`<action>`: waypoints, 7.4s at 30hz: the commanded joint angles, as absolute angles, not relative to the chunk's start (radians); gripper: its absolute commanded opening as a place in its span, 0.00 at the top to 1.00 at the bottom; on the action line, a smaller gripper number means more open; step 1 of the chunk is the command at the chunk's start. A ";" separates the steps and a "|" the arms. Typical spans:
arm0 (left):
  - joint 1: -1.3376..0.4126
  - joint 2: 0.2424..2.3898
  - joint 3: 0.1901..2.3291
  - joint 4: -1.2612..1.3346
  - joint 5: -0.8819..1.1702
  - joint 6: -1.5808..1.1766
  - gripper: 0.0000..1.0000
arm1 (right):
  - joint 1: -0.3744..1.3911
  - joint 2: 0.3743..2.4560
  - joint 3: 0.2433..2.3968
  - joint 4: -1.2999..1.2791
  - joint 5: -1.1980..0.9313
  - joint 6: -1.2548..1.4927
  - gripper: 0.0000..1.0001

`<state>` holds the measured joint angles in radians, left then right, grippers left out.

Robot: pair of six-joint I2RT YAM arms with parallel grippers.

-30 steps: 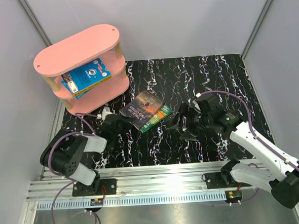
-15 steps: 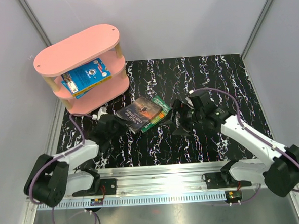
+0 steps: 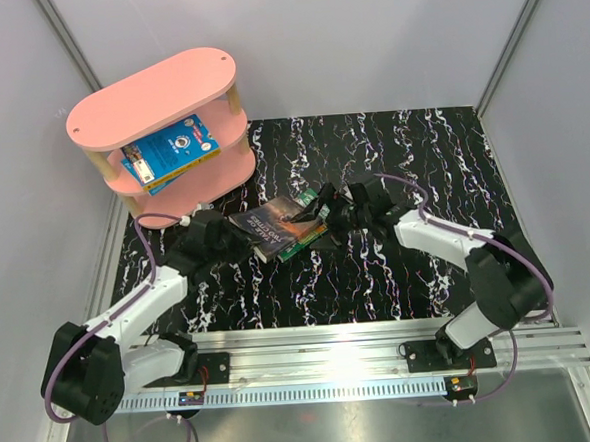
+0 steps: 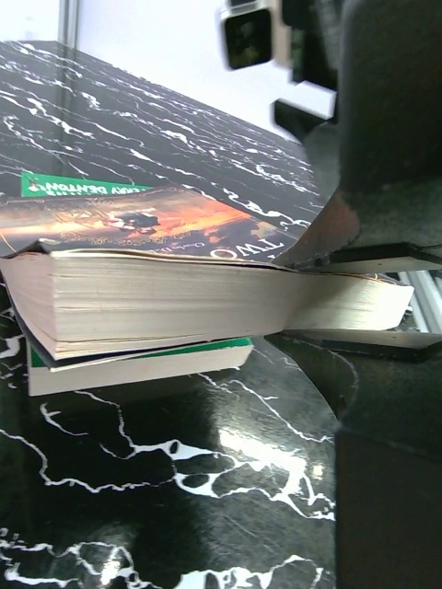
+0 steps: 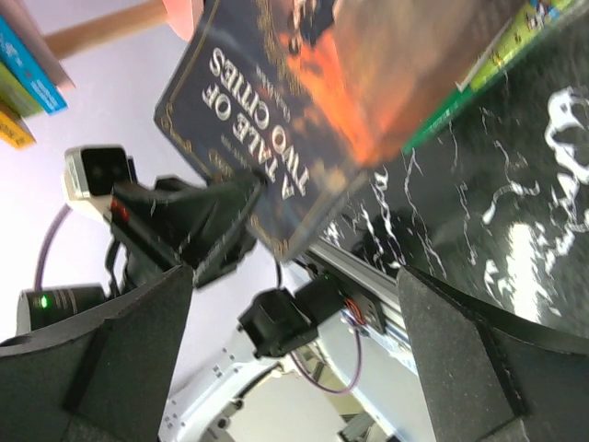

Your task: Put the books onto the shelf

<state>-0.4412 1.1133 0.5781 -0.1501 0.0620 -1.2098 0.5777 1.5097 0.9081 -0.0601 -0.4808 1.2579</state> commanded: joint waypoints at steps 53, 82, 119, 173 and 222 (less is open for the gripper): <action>-0.442 0.947 0.818 -0.296 0.284 -1.341 1.00 | 0.680 1.641 1.109 -0.055 -0.270 1.290 1.00; -0.442 0.493 1.229 -1.153 0.140 -1.008 0.20 | 0.686 2.216 2.727 0.096 -0.404 1.107 1.00; -0.442 0.428 1.364 -1.457 0.005 -1.052 0.24 | 0.795 2.456 2.717 0.135 -0.109 1.282 0.21; -0.442 0.592 1.164 -1.143 0.089 -1.062 0.32 | 0.629 2.513 2.634 0.313 -0.635 1.535 0.00; -0.442 0.655 1.309 -1.273 -0.080 -1.002 0.28 | 0.635 2.645 2.568 0.532 -0.489 1.631 0.32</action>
<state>-0.4400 0.6395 1.2892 -1.3037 -0.0505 -1.0195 0.6392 2.6667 2.6141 0.5644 -0.4873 1.6192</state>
